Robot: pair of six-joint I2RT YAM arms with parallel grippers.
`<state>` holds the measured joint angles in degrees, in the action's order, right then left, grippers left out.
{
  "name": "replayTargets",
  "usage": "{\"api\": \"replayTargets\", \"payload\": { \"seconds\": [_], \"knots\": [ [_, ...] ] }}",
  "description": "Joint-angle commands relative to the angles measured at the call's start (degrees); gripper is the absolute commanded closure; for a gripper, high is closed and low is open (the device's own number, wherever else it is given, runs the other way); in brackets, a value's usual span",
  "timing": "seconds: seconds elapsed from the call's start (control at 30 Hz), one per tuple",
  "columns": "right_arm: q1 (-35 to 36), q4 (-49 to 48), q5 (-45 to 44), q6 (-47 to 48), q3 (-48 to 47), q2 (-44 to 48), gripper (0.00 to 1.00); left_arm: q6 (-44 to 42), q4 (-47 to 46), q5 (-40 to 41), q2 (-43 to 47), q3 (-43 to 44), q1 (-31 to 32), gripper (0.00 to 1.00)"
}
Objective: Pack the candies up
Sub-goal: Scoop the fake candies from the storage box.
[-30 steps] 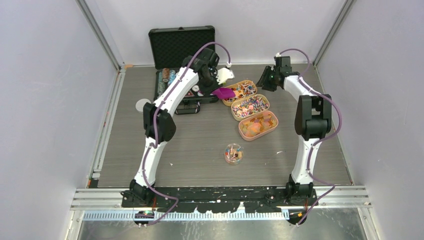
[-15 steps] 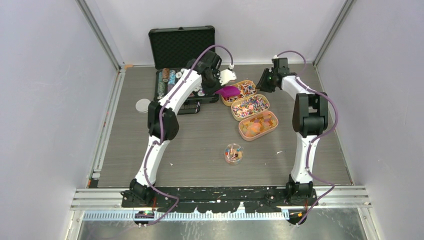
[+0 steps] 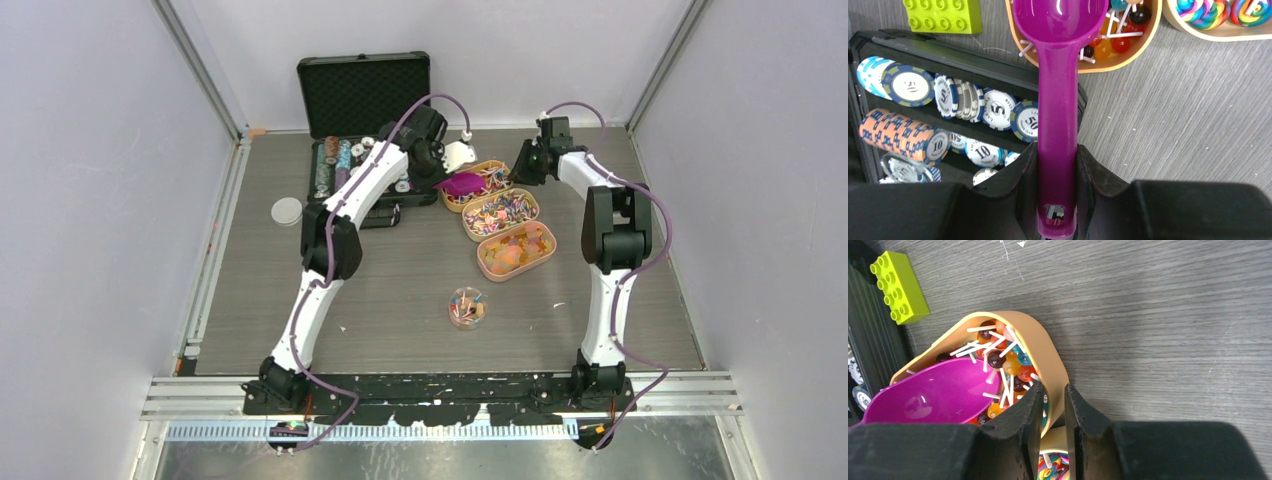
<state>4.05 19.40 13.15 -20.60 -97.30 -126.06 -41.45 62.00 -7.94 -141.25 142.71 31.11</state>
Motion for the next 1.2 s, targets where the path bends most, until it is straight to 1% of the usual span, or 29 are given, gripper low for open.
{"api": "replayTargets", "payload": {
  "seconds": [0.0,0.17,0.47,0.77,0.93,1.17],
  "knots": [
    [0.35,-0.56,0.35,0.93,-2.11,-0.40,0.74,0.45,-2.04,-1.27,-1.96,1.78,0.29,1.00],
    [0.39,-1.15,1.30,0.24,-2.02,-0.75,0.75,1.22,-4.40,-1.54,-2.38,0.60,0.35,1.00],
    [0.34,-2.34,1.97,-0.49,-0.93,-0.94,0.78,2.82,-10.78,-1.05,-1.17,-5.04,0.35,1.00],
    [0.35,-3.10,2.29,-1.11,-0.81,-0.85,0.78,5.00,-14.96,-2.23,-0.27,-7.11,0.35,1.00],
    [0.42,-3.54,2.82,-1.78,-1.14,-0.94,0.79,6.56,-18.67,-3.20,1.24,-10.45,0.31,1.00],
    [0.37,-4.15,3.24,-2.45,-1.31,-0.77,0.79,7.43,-19.74,-3.60,1.88,-12.05,0.35,1.00]
  ]
}}
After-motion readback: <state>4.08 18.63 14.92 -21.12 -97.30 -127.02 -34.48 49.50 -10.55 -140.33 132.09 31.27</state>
